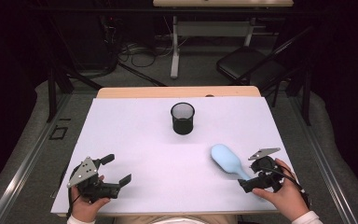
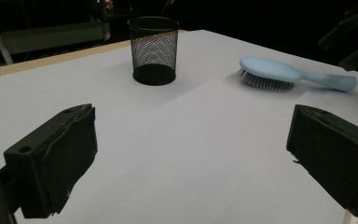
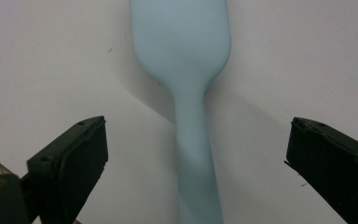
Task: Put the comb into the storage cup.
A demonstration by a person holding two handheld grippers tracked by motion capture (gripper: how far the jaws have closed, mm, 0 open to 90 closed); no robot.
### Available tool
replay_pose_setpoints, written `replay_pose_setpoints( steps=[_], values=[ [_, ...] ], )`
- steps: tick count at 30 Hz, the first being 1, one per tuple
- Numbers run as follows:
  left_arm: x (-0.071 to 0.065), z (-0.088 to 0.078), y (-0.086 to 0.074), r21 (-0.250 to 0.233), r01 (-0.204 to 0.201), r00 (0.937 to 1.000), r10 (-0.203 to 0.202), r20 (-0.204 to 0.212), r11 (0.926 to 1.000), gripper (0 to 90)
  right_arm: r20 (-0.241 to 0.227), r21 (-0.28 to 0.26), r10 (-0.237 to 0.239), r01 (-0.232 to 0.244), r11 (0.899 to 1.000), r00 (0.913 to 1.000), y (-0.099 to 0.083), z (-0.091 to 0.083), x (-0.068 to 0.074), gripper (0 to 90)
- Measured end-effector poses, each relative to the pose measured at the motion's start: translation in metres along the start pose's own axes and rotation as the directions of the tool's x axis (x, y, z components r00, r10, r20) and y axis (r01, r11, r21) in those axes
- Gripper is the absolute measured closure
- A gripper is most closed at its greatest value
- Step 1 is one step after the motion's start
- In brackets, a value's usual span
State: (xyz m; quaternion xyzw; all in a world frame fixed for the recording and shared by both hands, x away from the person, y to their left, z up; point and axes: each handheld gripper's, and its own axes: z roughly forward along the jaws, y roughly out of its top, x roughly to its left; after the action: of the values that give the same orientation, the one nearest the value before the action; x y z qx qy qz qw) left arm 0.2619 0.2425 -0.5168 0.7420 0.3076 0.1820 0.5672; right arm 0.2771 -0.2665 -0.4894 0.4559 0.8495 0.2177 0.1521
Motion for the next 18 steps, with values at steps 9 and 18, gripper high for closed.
replay_pose_setpoints(
  steps=[9, 18],
  values=[
    [0.0, 0.0, 0.0, 0.001, 0.003, 1.0, -0.003, 0.0, 1.0, 1.8, 0.0, 0.037, -0.034, 0.033, 0.999, 0.9994, 0.008, 0.0, -0.001, 8.7],
    [-0.001, 0.0, 0.0, 0.004, 0.002, 1.0, -0.002, -0.001, 1.0, 1.7, -0.014, 0.061, -0.074, 0.074, 0.995, 0.9972, 0.017, -0.001, -0.002, 14.8]
  ],
)
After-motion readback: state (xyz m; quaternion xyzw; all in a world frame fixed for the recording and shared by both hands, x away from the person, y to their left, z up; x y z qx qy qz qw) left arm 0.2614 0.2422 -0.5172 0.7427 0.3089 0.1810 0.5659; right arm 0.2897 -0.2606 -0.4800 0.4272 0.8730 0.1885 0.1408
